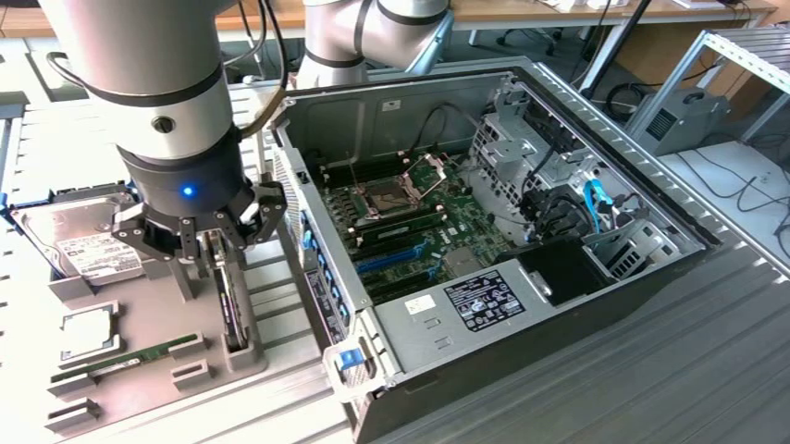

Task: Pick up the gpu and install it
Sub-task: 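Pick up the gpu and move the gpu toward the slot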

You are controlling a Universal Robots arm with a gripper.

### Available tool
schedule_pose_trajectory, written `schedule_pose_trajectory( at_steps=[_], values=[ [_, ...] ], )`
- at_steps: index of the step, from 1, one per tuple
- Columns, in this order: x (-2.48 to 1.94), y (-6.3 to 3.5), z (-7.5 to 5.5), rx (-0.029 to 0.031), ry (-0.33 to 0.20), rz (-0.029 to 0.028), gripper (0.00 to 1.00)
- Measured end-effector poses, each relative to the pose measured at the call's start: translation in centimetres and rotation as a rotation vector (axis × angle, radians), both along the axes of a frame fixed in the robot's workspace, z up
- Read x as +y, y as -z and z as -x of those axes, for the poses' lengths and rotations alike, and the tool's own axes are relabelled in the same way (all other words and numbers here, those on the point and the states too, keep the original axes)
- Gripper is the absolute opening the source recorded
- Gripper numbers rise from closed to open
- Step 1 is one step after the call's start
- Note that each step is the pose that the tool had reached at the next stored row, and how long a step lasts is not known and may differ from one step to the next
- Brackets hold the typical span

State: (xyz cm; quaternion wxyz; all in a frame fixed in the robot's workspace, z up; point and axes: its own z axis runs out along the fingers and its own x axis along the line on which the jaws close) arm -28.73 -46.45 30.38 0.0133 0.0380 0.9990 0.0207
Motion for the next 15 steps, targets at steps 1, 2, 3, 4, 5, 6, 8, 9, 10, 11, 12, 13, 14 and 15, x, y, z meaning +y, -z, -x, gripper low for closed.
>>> schedule_pose_trajectory(
  at_steps=[1, 2, 3, 4, 5, 6, 8, 9, 10, 11, 12, 13, 14, 15],
  values=[
    [0.00, 0.02, 0.00, 0.0000, 0.000, 0.0000, 0.42],
    [0.00, 0.05, 0.00, -0.0001, 0.000, -0.0001, 0.42],
    [0.00, 0.08, 0.01, 0.0000, 0.000, -0.0001, 0.42],
    [0.00, 0.10, 0.01, 0.0000, 0.000, 0.0000, 0.42],
    [0.00, 0.13, 0.01, -0.0001, 0.000, -0.0001, 0.42],
    [0.00, 0.17, 0.01, -0.0001, 0.000, -0.0001, 0.42],
    [0.00, 0.27, 0.03, -0.0001, 0.000, -0.0001, 0.42],
    [0.00, 0.30, 0.04, 0.0000, 0.000, 0.0000, 0.42],
    [0.00, 0.35, 0.05, 0.0000, 0.000, 0.0000, 0.42],
    [0.00, 0.40, 0.05, -0.0001, 0.000, -0.0001, 0.42],
    [0.00, 0.47, 0.05, -0.0001, 0.000, -0.0001, 0.42],
    [0.00, 0.58, 0.06, 0.0000, 0.000, 0.0000, 0.42],
    [0.00, 0.70, 0.05, -0.0001, 0.000, -0.0001, 0.42],
    [0.00, 0.81, 0.06, -0.0001, 0.000, -0.0001, 0.42]
  ],
)
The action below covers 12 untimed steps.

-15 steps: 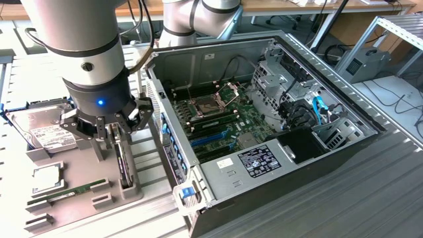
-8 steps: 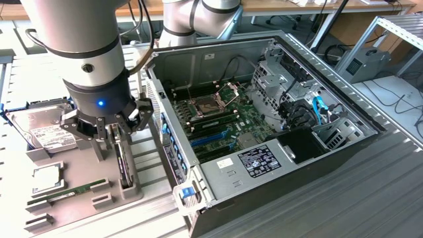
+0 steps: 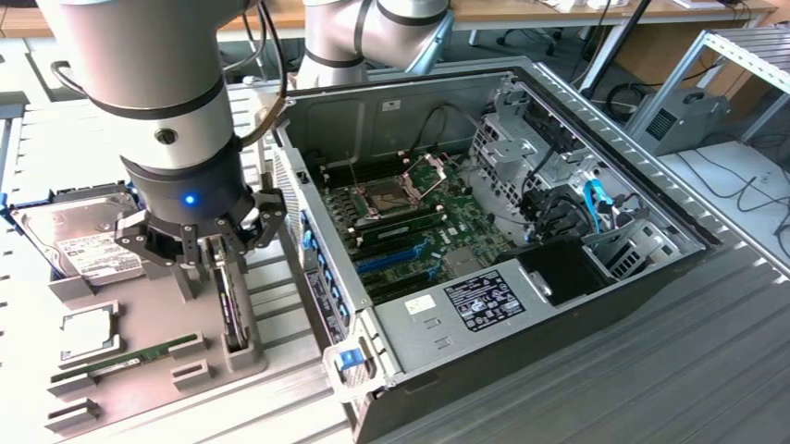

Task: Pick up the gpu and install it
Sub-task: 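Pick up the gpu and move the gpu toward the slot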

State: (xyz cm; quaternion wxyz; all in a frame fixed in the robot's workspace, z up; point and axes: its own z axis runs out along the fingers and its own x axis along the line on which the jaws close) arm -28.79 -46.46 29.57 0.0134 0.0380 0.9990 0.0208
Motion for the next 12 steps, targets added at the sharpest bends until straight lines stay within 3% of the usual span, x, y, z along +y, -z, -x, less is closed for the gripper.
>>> schedule_pose_trajectory(
  at_steps=[12],
  values=[
    [0.01, 0.98, 0.30, 0.0000, 0.000, 0.0000, 0.42]
  ],
)
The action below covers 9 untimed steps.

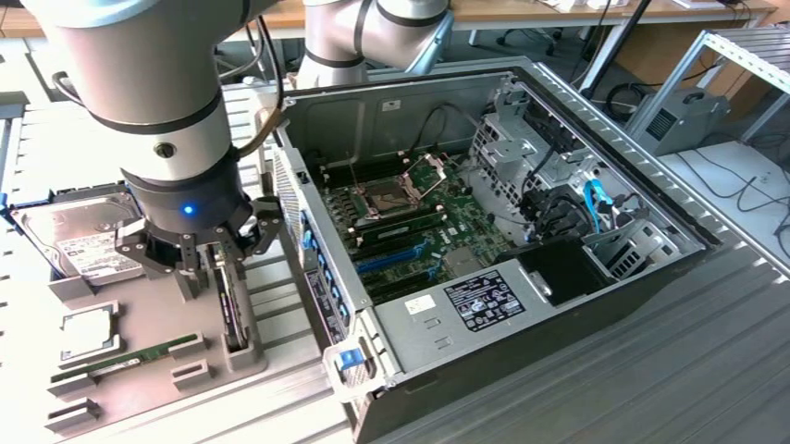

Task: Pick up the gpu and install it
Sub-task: 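Pick up the gpu and move the gpu toward the slot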

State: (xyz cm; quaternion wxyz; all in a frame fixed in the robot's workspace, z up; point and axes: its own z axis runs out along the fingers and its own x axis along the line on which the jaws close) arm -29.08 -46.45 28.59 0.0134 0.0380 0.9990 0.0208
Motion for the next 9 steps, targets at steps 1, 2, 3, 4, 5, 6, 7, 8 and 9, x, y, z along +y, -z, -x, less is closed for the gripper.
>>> schedule_pose_trajectory(
  at_steps=[1, 2, 3, 4, 5, 6, 7, 8, 9],
  values=[
    [0.03, 0.05, 0.04, 0.0000, 0.000, 0.0000, 0.42],
    [0.07, 0.09, 0.04, 0.0001, 0.000, 0.0001, 0.42],
    [0.13, 0.14, 0.05, 0.0002, 0.000, 0.0002, 0.42],
    [0.24, 0.20, 0.05, 0.0001, 0.000, 0.0001, 0.42],
    [0.42, 0.26, 0.05, 0.0001, 0.000, 0.0001, 0.42],
    [0.59, 0.31, 0.05, 0.0001, 0.000, 0.0001, 0.42],
    [0.74, 0.37, 0.04, 0.0001, 0.000, 0.0000, 0.42],
    [0.84, 0.44, 0.05, 0.0001, 0.000, 0.0000, 0.42],
    [0.87, 0.52, 0.05, -0.0001, 0.000, -0.0001, 0.42]
  ],
)
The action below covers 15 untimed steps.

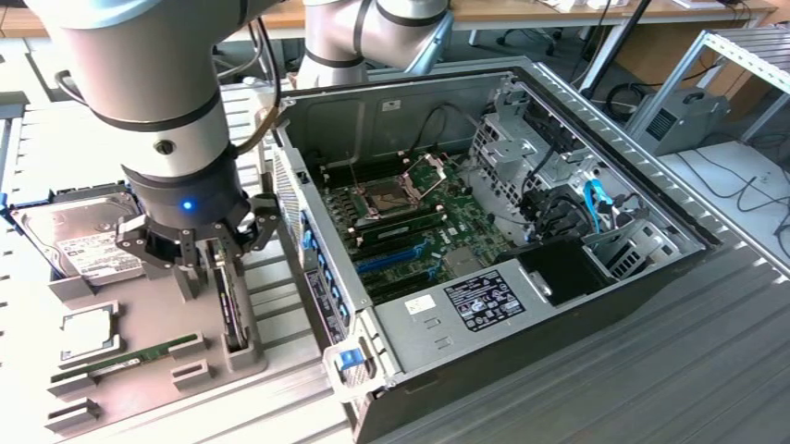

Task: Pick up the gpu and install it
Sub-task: 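Pick up the gpu and move the gpu toward the slot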

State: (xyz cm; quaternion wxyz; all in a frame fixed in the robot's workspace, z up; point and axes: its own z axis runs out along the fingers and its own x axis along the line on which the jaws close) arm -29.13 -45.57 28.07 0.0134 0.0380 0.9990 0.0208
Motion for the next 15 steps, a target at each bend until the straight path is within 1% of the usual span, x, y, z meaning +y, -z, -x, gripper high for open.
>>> schedule_pose_trajectory(
  at_steps=[10, 13, 15],
  values=[
    [0.03, 1.16, 0.0, 0.0002, 0.000, 0.0001, 0.42],
    [0.19, 1.46, 0.0, 0.0002, 0.000, 0.0003, 0.42],
    [0.41, 1.69, 0.0, 0.0001, 0.000, 0.0001, 0.42]
  ],
)
